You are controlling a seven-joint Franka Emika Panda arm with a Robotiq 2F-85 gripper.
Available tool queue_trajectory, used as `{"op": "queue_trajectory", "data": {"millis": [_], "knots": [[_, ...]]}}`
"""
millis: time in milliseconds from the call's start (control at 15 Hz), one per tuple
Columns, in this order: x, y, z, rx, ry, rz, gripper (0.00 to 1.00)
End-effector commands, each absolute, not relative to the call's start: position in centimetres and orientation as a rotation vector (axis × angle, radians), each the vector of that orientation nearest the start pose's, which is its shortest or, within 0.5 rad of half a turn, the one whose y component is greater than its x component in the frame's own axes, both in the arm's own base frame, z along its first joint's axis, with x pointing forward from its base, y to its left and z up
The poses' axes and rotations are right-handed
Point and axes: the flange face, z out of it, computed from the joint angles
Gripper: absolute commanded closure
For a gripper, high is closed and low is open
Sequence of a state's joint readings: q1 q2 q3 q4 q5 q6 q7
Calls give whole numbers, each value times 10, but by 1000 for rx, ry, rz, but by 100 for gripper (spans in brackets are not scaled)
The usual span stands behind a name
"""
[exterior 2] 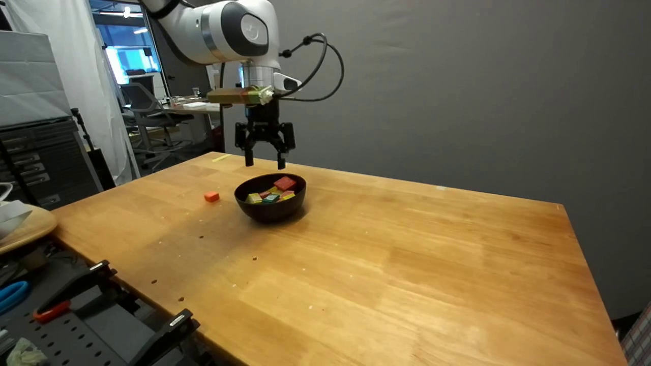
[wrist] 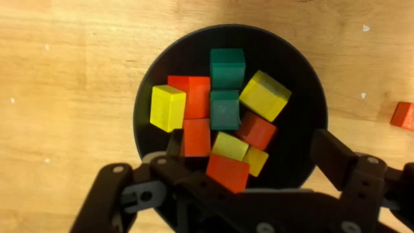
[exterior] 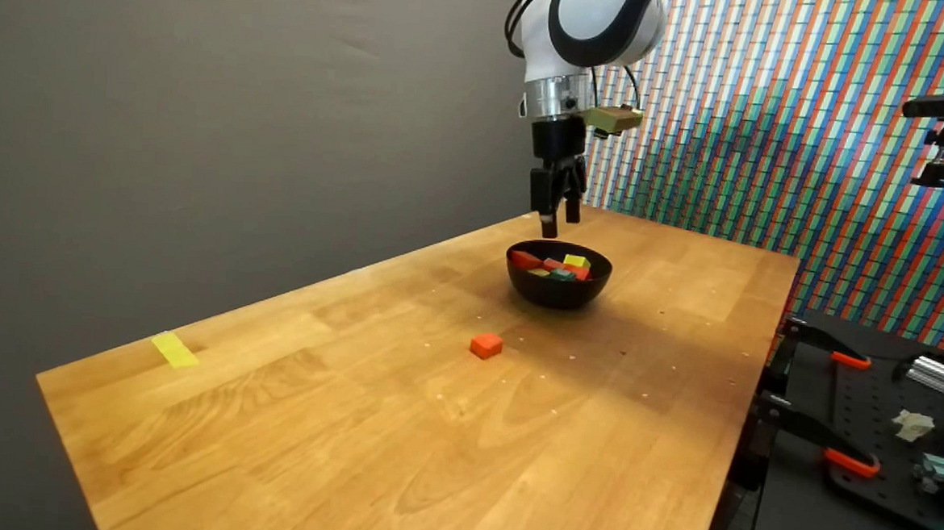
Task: Remove all the contents from the black bowl.
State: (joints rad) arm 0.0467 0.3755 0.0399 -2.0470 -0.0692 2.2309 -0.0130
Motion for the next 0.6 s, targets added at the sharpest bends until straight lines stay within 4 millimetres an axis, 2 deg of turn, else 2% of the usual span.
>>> {"op": "queue_trajectory", "data": {"millis": [0,67,267,333,400,533], "knots": [[582,17,221,-3014,-6,319,0],[582,12,215,-2974,53,308,0],[584,4,204,-2898,156,236,15],[585,5,201,-2891,171,210,11],[586,6,199,-2891,179,179,15],[588,11,196,-2919,171,121,11]]}}
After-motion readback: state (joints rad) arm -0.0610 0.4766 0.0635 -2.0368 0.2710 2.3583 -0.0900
